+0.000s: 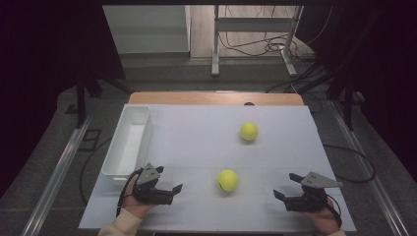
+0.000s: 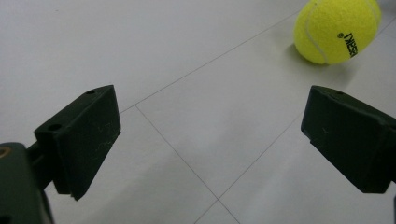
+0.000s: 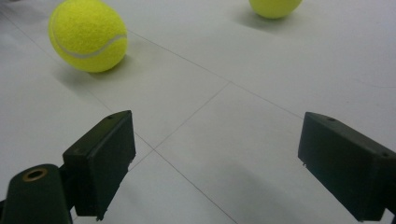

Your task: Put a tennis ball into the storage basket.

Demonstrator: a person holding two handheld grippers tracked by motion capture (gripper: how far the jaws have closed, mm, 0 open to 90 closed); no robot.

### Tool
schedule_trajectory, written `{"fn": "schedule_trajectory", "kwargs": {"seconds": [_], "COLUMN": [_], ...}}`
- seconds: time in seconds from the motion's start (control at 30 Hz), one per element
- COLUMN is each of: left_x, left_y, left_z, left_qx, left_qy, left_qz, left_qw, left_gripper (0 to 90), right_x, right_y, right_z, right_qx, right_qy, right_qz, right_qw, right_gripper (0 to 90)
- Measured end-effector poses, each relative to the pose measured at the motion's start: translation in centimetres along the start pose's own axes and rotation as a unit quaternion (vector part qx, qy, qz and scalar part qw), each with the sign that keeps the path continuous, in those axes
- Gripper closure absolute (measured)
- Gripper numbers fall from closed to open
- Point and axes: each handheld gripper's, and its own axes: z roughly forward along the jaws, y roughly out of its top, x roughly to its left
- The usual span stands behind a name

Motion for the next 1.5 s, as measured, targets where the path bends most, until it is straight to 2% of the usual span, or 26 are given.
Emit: {"fn": "schedule_trajectory", "kwargs": {"seconds": [0.67,1.5], "left_x": [-0.22,-0.75], "left_y": [-0.15,0.69], "left_z": [-0.21,-0.12], "left_qx": [0.001,0.004], "left_qy": [-0.003,-0.006], "left_qz": [0.002,0.008], "left_qw": [1.0000,0.9999], "left_gripper": [5.8,6.2], "right_x": [0.30,0.30], "right_y": [0.28,0.29], "right_z": [0.46,0.76], "right_qx": [0.002,0.010], "right_qy": [0.010,0.012], "right_qz": [0.005,-0.007], "right_qw": [0.9999,0.9999], "right_gripper": [11.9,12.2]}}
